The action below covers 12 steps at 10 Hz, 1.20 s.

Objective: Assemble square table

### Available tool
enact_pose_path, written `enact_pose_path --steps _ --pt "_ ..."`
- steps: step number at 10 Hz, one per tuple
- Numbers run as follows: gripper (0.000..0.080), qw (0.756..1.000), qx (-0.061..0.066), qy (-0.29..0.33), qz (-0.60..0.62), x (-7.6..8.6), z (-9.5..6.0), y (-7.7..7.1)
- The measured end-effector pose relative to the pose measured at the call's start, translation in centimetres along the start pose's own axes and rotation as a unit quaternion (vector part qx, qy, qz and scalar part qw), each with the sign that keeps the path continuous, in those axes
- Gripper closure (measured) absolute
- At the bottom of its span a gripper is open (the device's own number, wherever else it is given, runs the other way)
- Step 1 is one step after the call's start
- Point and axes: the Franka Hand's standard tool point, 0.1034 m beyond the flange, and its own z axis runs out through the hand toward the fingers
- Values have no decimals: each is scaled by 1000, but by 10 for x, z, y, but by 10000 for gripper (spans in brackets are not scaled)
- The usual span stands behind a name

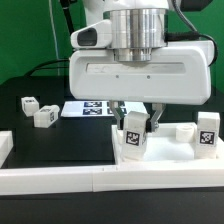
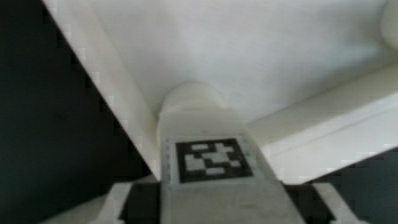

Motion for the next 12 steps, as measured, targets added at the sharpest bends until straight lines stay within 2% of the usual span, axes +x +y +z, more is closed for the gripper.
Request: enact_pose_path --steps 3,4,5,6,9,10,11,12 --pt "505 990 -1 1 143 -1 1 1" --pt "505 975 6 2 222 -1 2 3" --pt "506 955 14 -4 296 -1 2 3" --pt "506 919 25 -16 393 -2 3 2" --pt "506 829 48 -27 556 -2 4 2" --pt "506 822 49 -26 567 -2 4 1" --pt "506 828 49 -25 559 -2 4 1" --pt "433 854 46 -22 518 -4 5 1"
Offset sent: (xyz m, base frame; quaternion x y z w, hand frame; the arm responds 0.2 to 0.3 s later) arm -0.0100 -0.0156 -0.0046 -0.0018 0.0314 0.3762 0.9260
